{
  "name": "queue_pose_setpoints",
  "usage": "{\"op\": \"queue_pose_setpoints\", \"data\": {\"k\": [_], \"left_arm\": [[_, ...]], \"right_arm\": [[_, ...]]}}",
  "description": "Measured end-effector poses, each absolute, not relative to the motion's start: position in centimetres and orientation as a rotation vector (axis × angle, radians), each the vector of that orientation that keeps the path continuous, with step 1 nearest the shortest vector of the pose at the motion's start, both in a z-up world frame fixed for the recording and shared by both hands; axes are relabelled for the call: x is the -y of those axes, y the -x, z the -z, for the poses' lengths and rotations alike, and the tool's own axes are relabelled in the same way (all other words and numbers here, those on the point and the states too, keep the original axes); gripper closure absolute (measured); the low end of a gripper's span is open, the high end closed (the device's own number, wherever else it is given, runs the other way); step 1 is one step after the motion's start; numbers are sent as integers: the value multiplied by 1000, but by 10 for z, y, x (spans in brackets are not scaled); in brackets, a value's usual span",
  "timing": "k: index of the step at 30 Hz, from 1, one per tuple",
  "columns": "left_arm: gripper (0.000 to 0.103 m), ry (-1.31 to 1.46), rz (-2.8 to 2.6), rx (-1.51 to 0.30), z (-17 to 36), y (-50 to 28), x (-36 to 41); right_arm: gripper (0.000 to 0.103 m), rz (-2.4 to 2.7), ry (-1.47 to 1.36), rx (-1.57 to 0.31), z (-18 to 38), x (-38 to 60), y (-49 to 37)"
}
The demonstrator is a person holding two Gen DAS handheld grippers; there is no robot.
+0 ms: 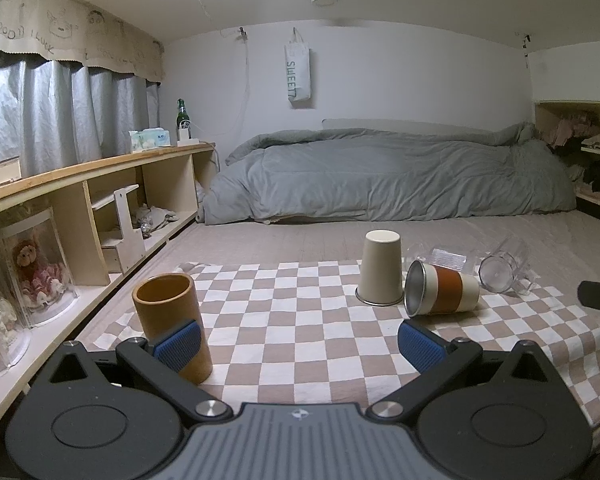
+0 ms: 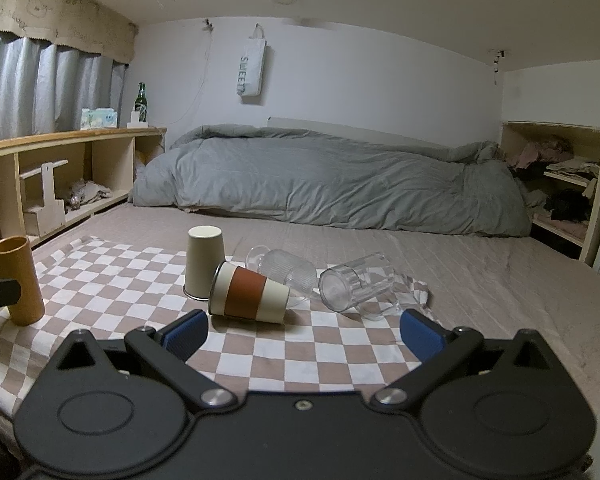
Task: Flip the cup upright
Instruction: 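Reach the right gripper to the brown-sleeved cup and grasp its body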
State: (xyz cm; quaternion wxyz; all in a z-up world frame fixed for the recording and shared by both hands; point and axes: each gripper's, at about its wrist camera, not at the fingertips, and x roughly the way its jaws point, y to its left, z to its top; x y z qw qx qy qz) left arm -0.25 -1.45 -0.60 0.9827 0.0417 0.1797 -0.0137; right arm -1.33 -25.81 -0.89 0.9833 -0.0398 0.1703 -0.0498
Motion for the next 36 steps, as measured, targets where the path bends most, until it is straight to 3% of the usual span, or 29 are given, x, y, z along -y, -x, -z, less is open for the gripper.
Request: {"op": "queue_pose_setpoints", "data": {"k": [14, 19, 23, 31, 36], "left_arm": [[0, -54, 69, -371, 4, -4, 10], [0, -47, 77, -384, 3, -9, 10], [0, -46, 88, -393, 3, -11, 11], [0, -33, 102, -413, 3, -19, 11], [0, -24, 118, -430, 5, -23, 13]], "right_arm": [[0, -85, 357, -397, 9, 251, -79], [0, -143, 497, -403, 31, 249, -125], [9, -218, 680, -396, 55, 244, -156], [10, -351, 1140, -407, 100, 224, -196], [11, -416, 1262, -439, 117, 220, -213]]}}
